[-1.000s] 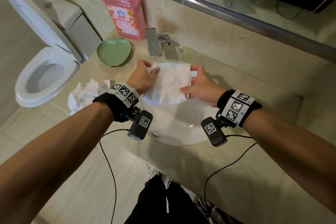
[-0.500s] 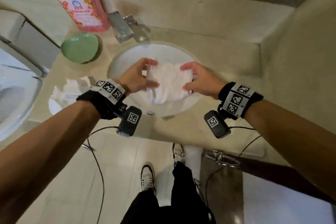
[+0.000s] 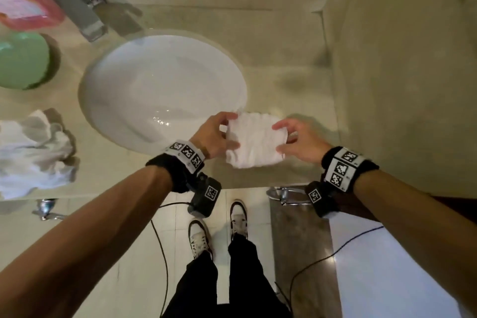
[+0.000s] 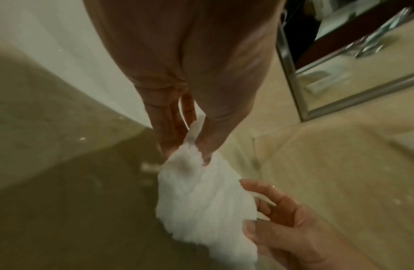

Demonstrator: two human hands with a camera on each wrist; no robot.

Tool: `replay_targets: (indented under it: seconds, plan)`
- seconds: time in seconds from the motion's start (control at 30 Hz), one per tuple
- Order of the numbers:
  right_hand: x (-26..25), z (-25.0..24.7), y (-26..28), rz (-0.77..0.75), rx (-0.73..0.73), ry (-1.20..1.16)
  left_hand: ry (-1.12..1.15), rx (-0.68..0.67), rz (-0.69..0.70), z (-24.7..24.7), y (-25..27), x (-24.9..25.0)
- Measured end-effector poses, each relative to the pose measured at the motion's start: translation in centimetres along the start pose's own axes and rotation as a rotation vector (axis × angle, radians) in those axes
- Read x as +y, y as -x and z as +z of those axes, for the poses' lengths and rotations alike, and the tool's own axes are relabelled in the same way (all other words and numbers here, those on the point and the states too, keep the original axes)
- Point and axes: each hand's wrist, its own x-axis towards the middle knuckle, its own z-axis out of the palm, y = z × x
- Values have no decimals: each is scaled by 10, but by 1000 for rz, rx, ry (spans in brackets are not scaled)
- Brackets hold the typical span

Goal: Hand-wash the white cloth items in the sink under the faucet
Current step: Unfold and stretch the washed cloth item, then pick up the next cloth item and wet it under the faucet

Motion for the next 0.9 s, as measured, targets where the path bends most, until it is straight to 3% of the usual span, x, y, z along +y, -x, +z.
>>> replay_targets:
  seconds: [0.1, 0.23, 0.37, 0.47, 0.57, 0.67, 0.9]
  plan:
    - [19, 12, -8, 5, -27, 107, -182, -7, -95, 12, -9, -14]
    - [20, 5, -18, 17, -32, 281, -325, 11, -120, 15, -13, -11]
    - [-8, -12, -27, 32, -168, 641, -469, -91, -83, -2, -11, -4]
    - [-54, -15, -35, -50, -77, 817, -396, -81, -112, -37, 1, 2]
    - [-113, 6, -46, -232, -49, 770, -367, 49, -125, -86, 31, 3]
    - [-179, 52, -55, -368, -164, 587, -373, 219, -192, -145, 77, -9]
    - [-281, 206, -89, -518, -450, 475, -625, 714, -596, -239, 170, -108]
